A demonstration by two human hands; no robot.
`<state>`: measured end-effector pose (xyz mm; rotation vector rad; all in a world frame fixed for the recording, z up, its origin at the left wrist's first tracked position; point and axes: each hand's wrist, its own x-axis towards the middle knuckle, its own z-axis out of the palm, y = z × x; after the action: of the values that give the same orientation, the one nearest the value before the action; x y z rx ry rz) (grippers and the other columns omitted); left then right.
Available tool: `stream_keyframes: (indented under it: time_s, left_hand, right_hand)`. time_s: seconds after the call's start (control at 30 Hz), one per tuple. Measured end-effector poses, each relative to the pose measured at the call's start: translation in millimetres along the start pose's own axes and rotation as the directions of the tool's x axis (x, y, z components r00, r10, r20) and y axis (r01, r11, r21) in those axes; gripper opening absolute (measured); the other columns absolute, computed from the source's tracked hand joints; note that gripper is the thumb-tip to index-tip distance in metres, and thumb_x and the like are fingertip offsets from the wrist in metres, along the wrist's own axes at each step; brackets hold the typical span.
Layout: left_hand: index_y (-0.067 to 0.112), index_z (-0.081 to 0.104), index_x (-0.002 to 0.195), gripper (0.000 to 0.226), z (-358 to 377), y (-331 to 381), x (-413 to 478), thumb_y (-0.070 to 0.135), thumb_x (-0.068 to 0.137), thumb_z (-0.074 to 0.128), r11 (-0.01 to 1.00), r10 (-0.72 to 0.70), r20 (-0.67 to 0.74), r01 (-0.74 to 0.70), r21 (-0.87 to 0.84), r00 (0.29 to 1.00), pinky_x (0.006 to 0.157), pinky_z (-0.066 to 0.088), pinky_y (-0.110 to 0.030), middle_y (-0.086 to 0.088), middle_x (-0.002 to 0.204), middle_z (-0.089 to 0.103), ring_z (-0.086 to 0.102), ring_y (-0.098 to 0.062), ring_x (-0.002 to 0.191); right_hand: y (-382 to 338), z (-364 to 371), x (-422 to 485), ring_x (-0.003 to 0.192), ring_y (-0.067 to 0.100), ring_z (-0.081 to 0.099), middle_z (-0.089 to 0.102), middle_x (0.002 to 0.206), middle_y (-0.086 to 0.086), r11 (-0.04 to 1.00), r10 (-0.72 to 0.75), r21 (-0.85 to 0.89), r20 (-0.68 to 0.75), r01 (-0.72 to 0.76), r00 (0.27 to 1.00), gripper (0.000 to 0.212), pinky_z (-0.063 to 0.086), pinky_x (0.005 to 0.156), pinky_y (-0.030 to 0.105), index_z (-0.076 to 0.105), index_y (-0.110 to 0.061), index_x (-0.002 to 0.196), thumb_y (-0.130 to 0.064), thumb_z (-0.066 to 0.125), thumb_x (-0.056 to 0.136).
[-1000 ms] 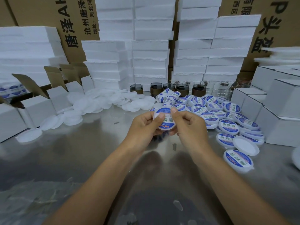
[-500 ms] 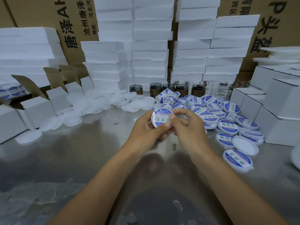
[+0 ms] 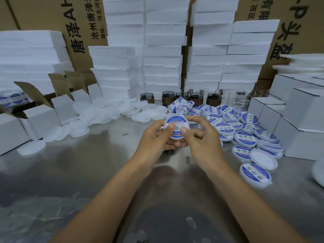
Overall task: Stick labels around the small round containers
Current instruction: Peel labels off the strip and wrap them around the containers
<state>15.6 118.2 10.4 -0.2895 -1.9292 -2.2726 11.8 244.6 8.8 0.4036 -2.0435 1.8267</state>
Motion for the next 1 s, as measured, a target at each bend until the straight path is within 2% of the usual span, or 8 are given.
stream_keyframes:
  time_s: [0.17, 0.4, 0.57, 0.73, 0.8, 0.9, 0.97, 1.0]
  left_hand:
    - [0.015, 0.061, 0.093, 0.011, -1.7, -3.0, 2.3, 0.022, 0.094, 0.053, 1.0, -0.004, -0.034, 0.004, 0.0, 0.999, 0.06, 0.055, -0.021, -0.001, 0.067, 0.071, 0.065, -0.011, 0.057]
    - [0.019, 0.063, 0.091, 0.009, -3.4, -2.7, 2.8, 0.025, 0.092, 0.057, 0.999, -0.046, -0.05, 0.045, -0.026, 0.998, 0.059, 0.053, -0.021, 0.003, 0.064, 0.068, 0.067, -0.014, 0.06]
    - [0.014, 0.062, 0.091, 0.008, -12.9, 1.7, 5.8, 0.017, 0.093, 0.055, 0.989, -0.026, -0.184, -0.001, -0.147, 0.982, 0.057, 0.054, -0.022, 0.005, 0.057, 0.063, 0.063, -0.015, 0.053]
    - [0.014, 0.061, 0.086, 0.009, -22.6, 7.9, 6.4, 0.013, 0.093, 0.056, 0.986, 0.018, -0.306, -0.068, -0.155, 0.952, 0.061, 0.056, -0.023, -0.004, 0.065, 0.056, 0.062, -0.015, 0.052]
    - [0.014, 0.06, 0.086, 0.01, -26.0, 8.0, 7.4, 0.011, 0.093, 0.054, 0.989, 0.027, -0.338, -0.074, -0.129, 0.941, 0.06, 0.056, -0.021, -0.005, 0.068, 0.055, 0.063, -0.014, 0.051]
    - [0.015, 0.058, 0.087, 0.013, -31.9, 4.5, 10.0, 0.01, 0.095, 0.05, 0.998, 0.053, -0.38, -0.059, -0.005, 0.923, 0.058, 0.054, -0.019, -0.007, 0.074, 0.055, 0.063, -0.011, 0.05]
    - [0.018, 0.057, 0.085, 0.016, -36.3, 2.4, 14.4, 0.01, 0.096, 0.049, 0.996, 0.078, -0.422, -0.05, 0.076, 0.903, 0.058, 0.053, -0.02, -0.007, 0.076, 0.055, 0.062, -0.01, 0.049]
    - [0.02, 0.057, 0.084, 0.017, -39.4, 1.5, 17.3, 0.01, 0.095, 0.049, 0.992, 0.091, -0.447, -0.041, 0.122, 0.89, 0.061, 0.053, -0.023, -0.006, 0.076, 0.055, 0.061, -0.012, 0.051]
  right_hand:
    - [-2.0, -2.1, -0.6, 0.048, 0.004, 0.058, 0.065, 0.056, -0.002, 0.998, 0.045, 0.048, 0.011, -0.045, 0.999, 0.02, 0.044, 0.037, 0.019, 0.059, -0.037, 0.094, -0.018, 0.057, 0.091]
    - [-4.5, -15.8, 8.3, 0.042, 0.004, 0.056, 0.063, 0.049, -0.006, 0.986, 0.123, 0.122, -0.099, -0.111, 0.987, 0.019, 0.043, 0.046, 0.012, 0.061, -0.034, 0.09, -0.016, 0.055, 0.092]
    - [5.4, -50.5, 21.3, 0.051, 0.017, 0.065, 0.061, 0.065, 0.009, 0.842, 0.48, 0.42, -0.298, -0.338, 0.825, 0.015, 0.051, 0.043, 0.019, 0.056, -0.015, 0.104, -0.006, 0.053, 0.092]
    - [12.4, -63.4, 23.8, 0.066, 0.022, 0.066, 0.062, 0.08, 0.014, 0.78, 0.57, 0.51, -0.341, -0.362, 0.748, 0.03, 0.056, 0.054, 0.021, 0.052, -0.007, 0.119, 0.0, 0.051, 0.091]
    - [17.2, -63.2, 25.8, 0.072, 0.02, 0.066, 0.063, 0.098, 0.013, 0.82, 0.543, 0.434, -0.38, -0.374, 0.749, 0.037, 0.056, 0.063, 0.024, 0.051, -0.007, 0.126, -0.001, 0.052, 0.09]
    - [19.7, -58.4, 20.1, 0.105, 0.01, 0.059, 0.052, 0.132, 0.009, 0.927, 0.341, 0.043, -0.513, -0.373, 0.788, 0.043, 0.043, 0.095, 0.024, 0.052, -0.015, 0.128, -0.009, 0.056, 0.086]
    - [15.0, -51.1, 13.2, 0.092, -0.015, 0.051, 0.041, 0.142, 0.008, 0.943, 0.073, -0.244, -0.511, -0.226, 0.856, 0.041, 0.032, 0.086, 0.001, 0.055, -0.014, 0.124, -0.005, 0.055, 0.084]
    - [14.2, -47.5, 9.8, 0.079, -0.014, 0.053, 0.039, 0.142, 0.007, 0.932, -0.027, -0.331, -0.462, -0.145, 0.886, 0.039, 0.036, 0.076, 0.0, 0.057, -0.014, 0.121, -0.002, 0.054, 0.084]
